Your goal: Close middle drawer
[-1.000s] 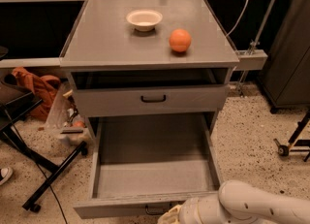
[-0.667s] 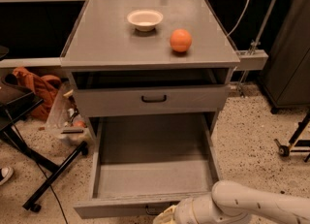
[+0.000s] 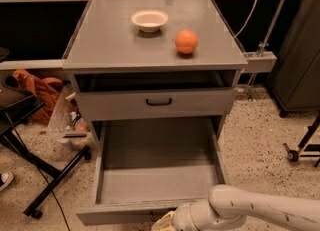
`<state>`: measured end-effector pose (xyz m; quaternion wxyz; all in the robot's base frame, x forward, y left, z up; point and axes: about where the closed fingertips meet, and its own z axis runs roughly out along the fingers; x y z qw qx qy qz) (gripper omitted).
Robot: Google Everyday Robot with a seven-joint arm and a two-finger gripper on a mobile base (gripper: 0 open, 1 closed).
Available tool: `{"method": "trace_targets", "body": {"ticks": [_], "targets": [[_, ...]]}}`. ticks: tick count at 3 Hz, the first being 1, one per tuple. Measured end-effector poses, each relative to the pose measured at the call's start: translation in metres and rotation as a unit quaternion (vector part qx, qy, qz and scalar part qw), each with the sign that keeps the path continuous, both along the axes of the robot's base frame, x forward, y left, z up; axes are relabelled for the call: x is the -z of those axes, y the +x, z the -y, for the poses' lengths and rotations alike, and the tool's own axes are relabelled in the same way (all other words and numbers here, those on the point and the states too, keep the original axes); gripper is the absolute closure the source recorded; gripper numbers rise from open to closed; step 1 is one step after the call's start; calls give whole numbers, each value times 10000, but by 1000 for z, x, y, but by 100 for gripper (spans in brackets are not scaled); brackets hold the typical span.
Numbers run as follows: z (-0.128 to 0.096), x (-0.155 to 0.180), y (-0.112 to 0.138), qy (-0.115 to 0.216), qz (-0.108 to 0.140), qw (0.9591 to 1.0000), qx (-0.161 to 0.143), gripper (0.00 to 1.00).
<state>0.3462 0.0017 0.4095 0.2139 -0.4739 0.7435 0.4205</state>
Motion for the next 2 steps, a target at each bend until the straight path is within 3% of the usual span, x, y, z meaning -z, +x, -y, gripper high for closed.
{"method": "trace_targets", "body": {"ticks": [2], "targets": [[-8,-14,32,-118,698,9975,-77,34]]}}
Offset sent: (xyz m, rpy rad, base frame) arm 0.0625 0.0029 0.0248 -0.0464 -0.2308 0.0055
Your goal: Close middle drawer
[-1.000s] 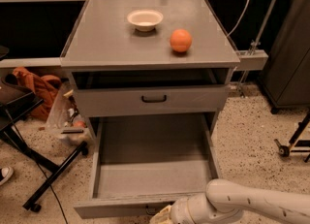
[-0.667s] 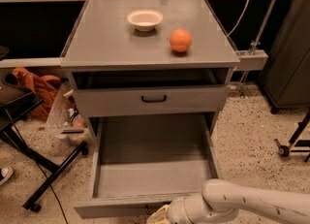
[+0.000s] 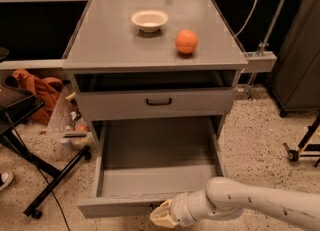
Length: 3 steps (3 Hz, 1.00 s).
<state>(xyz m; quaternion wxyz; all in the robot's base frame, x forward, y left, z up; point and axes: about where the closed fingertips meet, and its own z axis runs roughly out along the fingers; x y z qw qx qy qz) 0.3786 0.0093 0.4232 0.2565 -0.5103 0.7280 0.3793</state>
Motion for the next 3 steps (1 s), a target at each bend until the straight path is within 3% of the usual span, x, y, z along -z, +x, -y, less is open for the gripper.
{"method": "trace_targets", "body": {"ticks": [1,2,3], "targets": [[6,-3,26,-81,237,9997,70,12],[9,2,55,-39,402,9990,184,0],[9,2,55,-37,403,9990,183,0]]}}
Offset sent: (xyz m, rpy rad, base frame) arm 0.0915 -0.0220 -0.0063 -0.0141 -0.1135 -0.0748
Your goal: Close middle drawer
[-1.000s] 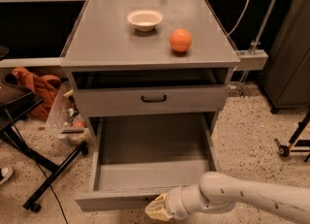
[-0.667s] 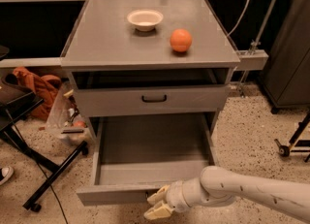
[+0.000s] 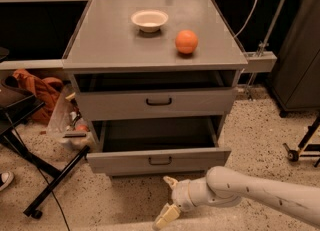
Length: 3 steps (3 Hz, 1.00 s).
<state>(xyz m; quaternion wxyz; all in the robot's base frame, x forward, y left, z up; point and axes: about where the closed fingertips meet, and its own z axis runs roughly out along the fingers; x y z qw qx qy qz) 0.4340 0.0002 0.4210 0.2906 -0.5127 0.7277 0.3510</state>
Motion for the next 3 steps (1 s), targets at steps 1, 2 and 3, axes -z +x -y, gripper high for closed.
{"method": "trace_targets", "body": {"ticks": [1,2,3], "targets": [[-10,2,6,284,93,9994,-161,2],[-29,3,23,595,218,9973,-377,21],[-40,-5,45,769,477,9950,-420,44]]}}
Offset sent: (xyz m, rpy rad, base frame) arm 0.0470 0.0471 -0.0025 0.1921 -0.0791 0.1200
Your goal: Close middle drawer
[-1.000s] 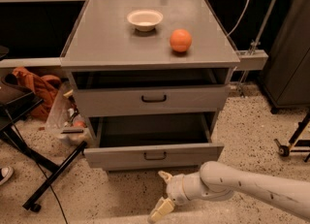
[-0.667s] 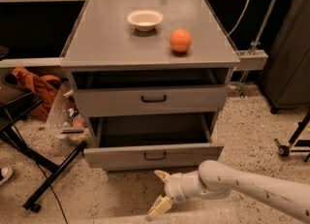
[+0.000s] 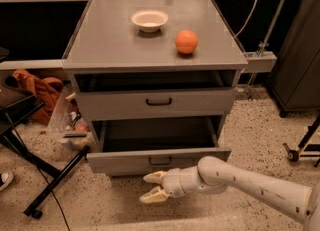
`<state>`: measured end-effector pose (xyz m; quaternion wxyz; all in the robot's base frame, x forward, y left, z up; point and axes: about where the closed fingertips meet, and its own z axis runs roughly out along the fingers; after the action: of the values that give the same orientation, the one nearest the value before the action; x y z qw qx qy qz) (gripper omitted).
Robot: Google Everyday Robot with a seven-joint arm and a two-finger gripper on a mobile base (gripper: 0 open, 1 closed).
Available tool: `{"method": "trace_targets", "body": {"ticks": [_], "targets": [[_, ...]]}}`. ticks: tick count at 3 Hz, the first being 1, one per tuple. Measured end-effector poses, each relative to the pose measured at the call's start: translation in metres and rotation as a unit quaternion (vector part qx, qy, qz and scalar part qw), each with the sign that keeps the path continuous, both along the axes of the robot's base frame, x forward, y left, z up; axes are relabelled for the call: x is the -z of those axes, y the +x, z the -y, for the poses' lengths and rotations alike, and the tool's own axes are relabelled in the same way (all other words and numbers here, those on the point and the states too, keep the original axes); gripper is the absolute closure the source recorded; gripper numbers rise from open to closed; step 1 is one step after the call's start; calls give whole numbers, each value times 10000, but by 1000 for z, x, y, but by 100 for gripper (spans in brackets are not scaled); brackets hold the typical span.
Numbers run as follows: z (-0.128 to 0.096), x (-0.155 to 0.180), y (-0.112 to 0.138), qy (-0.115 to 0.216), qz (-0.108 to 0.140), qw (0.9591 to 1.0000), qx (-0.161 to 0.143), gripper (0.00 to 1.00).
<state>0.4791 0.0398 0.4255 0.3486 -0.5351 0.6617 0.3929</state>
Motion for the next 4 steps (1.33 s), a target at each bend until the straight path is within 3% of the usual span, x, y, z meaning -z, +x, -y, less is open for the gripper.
{"method": "trace_targets", "body": {"ticks": [2,3,4], "targets": [[3,-1,54,132,295,9990,315,91],[1,6,79,124,300,9983,474,87],[4,9,94,146,314,9974,630,56]]}}
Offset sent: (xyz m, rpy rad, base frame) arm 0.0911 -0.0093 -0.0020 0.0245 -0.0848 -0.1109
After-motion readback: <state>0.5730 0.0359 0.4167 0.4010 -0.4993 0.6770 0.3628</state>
